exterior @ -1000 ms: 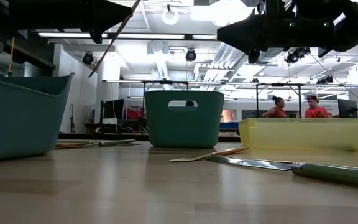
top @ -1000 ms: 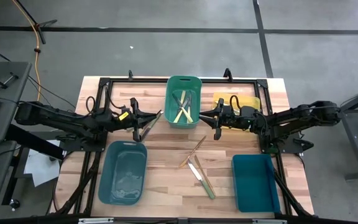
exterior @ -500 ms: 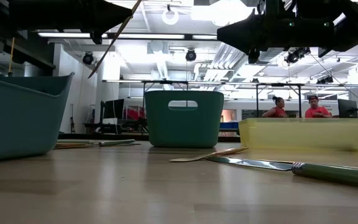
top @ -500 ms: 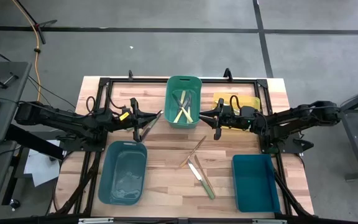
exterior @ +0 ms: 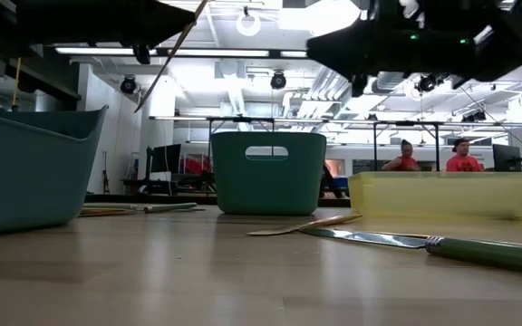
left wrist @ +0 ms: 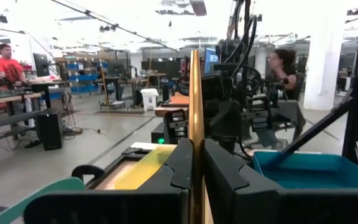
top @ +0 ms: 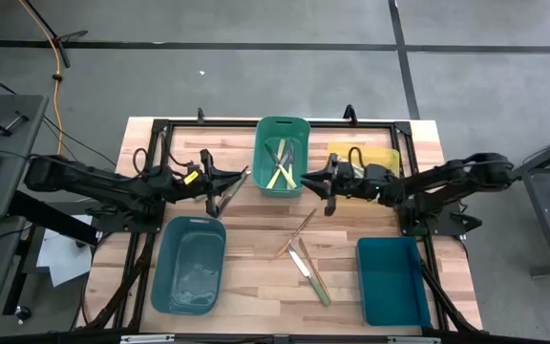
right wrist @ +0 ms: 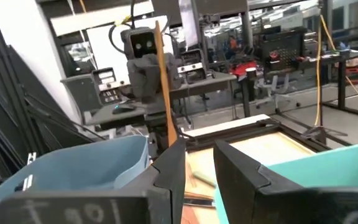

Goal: Sort silverware by color (type)
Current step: Put the gold knife into the right blue bin

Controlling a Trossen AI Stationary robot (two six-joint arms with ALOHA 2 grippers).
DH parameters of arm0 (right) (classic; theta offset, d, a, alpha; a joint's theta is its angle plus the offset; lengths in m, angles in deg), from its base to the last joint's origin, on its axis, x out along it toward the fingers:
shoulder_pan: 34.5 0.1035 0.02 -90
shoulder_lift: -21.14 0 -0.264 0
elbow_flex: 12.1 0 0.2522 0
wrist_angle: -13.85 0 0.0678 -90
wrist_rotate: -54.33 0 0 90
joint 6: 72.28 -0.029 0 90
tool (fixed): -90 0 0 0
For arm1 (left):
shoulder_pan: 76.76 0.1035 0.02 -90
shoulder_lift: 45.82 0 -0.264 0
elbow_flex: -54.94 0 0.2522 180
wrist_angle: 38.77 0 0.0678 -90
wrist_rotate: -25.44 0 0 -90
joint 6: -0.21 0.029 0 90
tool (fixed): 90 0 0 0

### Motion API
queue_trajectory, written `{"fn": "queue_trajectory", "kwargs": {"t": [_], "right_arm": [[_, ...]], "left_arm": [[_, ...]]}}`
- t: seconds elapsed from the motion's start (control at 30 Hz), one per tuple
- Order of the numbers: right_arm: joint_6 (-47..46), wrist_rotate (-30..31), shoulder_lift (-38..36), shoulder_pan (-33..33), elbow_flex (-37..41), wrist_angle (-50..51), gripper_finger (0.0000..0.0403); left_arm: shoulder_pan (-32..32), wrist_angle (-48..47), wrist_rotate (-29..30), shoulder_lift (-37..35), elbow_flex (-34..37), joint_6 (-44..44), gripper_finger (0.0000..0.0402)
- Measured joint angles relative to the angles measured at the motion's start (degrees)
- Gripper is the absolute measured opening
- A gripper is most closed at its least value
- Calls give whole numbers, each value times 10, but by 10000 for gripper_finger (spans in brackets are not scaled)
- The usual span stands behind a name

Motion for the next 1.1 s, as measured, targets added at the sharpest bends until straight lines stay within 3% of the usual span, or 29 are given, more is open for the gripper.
{"fn": "queue_trajectory", "kwargs": {"t": [0.23,0.53,0.9,1.1], "right_arm": [[75,-4,133,15,-121,-3,80],[74,-8,245,26,-253,52,80],[71,-20,270,45,-293,56,82],[58,-14,270,46,-293,48,121]], "left_arm": [[0,105,-13,79,0,-9,12],[-10,209,-31,145,0,-9,12],[-17,261,-31,198,-10,-8,12],[-17,260,-31,201,-14,-8,12]]}}
